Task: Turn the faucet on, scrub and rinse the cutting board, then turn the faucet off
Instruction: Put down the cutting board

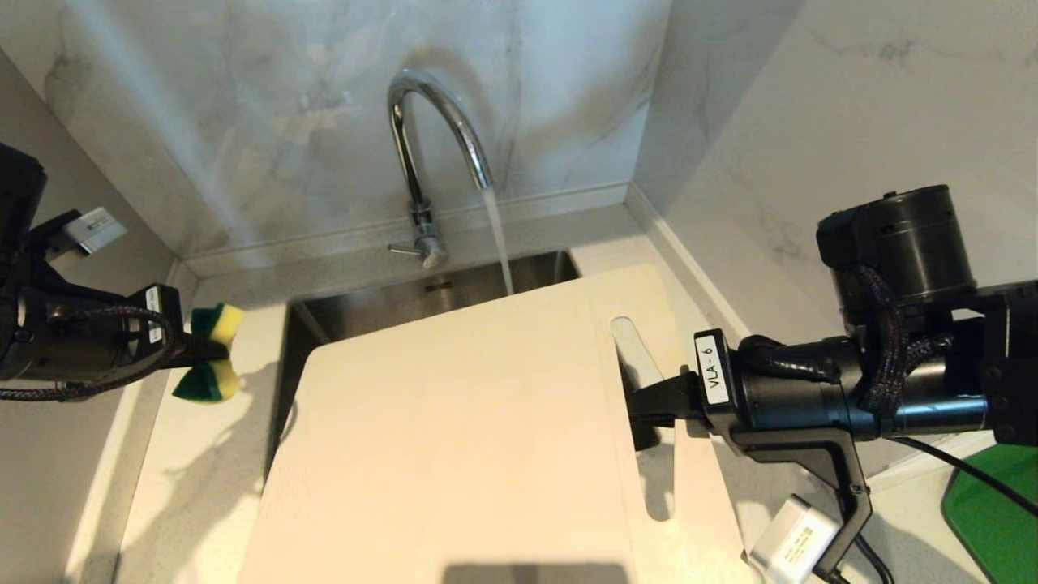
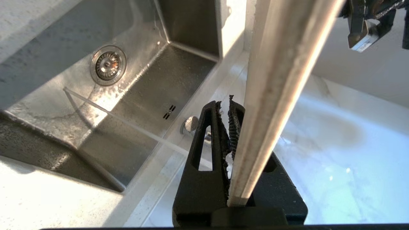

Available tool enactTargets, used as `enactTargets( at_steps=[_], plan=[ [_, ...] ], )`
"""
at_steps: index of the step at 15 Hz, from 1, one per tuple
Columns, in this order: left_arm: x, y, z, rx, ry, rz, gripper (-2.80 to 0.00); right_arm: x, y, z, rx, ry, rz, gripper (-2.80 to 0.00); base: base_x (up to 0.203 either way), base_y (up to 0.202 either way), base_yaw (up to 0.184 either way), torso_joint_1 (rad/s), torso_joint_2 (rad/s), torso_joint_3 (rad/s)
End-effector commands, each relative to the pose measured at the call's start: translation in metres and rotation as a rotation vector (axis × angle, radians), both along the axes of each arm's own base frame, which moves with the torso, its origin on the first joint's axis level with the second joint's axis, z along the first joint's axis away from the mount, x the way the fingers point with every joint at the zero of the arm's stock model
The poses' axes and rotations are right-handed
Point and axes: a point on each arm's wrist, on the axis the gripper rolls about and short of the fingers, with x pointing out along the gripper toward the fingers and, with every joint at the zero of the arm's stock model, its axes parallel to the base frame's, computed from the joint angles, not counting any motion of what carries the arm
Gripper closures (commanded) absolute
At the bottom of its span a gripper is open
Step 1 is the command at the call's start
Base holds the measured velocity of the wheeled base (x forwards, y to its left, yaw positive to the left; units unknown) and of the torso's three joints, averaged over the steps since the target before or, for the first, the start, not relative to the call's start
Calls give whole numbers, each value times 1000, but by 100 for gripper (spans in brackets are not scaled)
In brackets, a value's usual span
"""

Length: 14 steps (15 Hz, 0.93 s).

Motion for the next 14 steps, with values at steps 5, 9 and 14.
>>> enactTargets(
  at_steps=[5,9,14],
  plan=[
    [0,4,-1,-9,9,10,0,-6,-2,0,3,-10,5,0,0,0,0,0,0,0],
    [0,4,-4,-16,19,-1,0,-10,-13,-3,50,24,-66,0,0,0,0,0,0,0],
    [1,6,-5,-9,25,5,0,-12,-16,-6,115,41,-110,0,0,0,0,0,0,0]
  ],
)
